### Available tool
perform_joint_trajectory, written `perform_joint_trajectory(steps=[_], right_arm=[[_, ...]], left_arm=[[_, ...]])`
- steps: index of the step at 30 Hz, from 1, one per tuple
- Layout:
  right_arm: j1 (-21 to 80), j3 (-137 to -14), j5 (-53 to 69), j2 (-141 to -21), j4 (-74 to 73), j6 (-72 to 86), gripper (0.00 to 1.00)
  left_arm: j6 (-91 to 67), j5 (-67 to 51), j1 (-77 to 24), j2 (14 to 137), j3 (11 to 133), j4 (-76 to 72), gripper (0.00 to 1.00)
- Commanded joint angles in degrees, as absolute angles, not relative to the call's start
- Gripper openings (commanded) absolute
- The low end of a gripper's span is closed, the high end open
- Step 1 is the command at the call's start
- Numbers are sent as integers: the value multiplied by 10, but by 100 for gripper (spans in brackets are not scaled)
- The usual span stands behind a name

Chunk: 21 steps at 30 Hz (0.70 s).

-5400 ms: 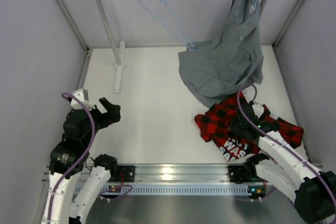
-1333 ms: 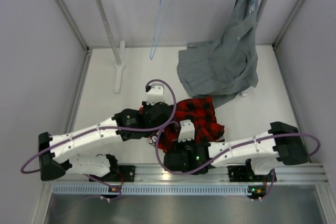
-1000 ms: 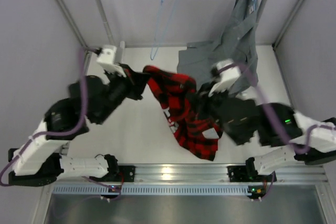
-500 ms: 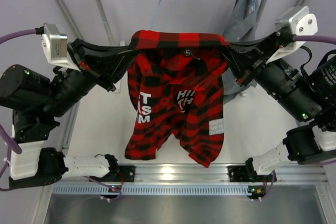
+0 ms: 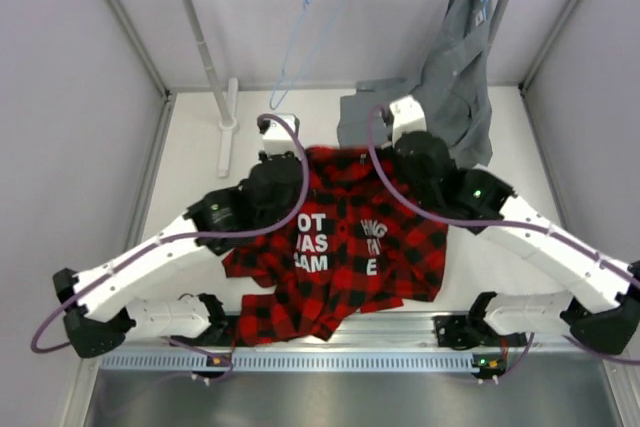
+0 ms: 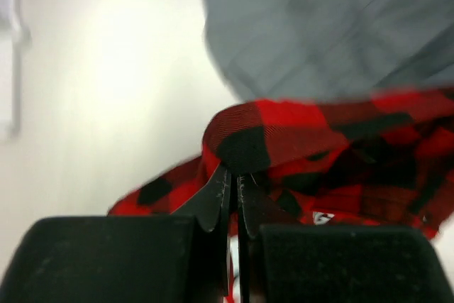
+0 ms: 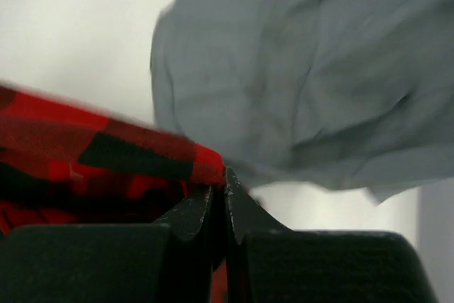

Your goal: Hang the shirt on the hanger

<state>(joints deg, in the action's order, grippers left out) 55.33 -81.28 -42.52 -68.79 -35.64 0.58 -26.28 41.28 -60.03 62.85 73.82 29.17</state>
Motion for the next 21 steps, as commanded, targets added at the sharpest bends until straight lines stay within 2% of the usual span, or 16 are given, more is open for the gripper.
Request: perform_joint_trajectory(steps=[1, 2, 3, 8, 11, 13, 14, 15, 19, 21], right_arm=[[462, -695, -289, -606, -277, 132, 0], [425, -653, -258, -598, -267, 137, 0], [411, -636, -249, -600, -249, 138, 0], [348, -604, -236, -671, -236, 129, 0], [338, -603, -226, -684, -238, 137, 0], [338, -599, -184, -675, -229, 136, 23], [339, -599, -173, -673, -229, 135, 26], [338, -600, -164, -665, -233, 139, 33], [339, -592, -129, -618, -259, 160, 75], [339, -576, -88, -593, -255, 172, 82]], left_arm=[[-401, 422, -502, 659, 667, 308, 0], [-400, 332, -476, 691, 654, 280, 0], [-397, 312, -445, 709, 646, 270, 0], [-340, 246, -439, 830, 661, 199, 0], [-338, 232, -439, 862, 697, 195, 0], [-342, 229, -439, 878, 708, 195, 0], [-344, 224, -438, 882, 714, 196, 0], [-345, 223, -439, 883, 713, 196, 0], [-366, 208, -439, 882, 689, 192, 0], [-367, 191, -439, 889, 671, 190, 0]])
